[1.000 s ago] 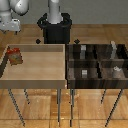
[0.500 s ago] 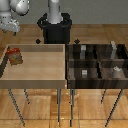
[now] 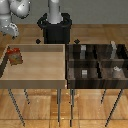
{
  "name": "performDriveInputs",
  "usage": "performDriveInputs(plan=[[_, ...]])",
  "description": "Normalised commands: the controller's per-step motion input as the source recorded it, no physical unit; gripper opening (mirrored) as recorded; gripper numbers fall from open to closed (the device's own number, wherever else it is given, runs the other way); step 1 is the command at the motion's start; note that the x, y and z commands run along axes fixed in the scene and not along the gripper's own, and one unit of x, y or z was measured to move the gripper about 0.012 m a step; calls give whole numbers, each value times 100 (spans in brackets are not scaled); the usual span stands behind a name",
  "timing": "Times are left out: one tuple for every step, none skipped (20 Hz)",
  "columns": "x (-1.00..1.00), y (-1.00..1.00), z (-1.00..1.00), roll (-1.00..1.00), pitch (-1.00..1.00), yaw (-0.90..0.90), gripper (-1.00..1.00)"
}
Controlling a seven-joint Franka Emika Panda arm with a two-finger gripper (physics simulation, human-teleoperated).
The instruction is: Place the box of cereal into the appropriate compartment.
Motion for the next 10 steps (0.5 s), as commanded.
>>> performDriveInputs(plan=[[0,0,0,0,0,0,100],[0,100,0,0,0,0,100],[0,0,0,0,0,0,100],[0,0,0,0,0,0,100],[0,0,0,0,0,0,100],[0,0,0,0,0,0,100],[100,0,0,0,0,0,100],[100,0,0,0,0,0,100],[0,0,0,0,0,-15,100],[100,0,0,0,0,0,100]])
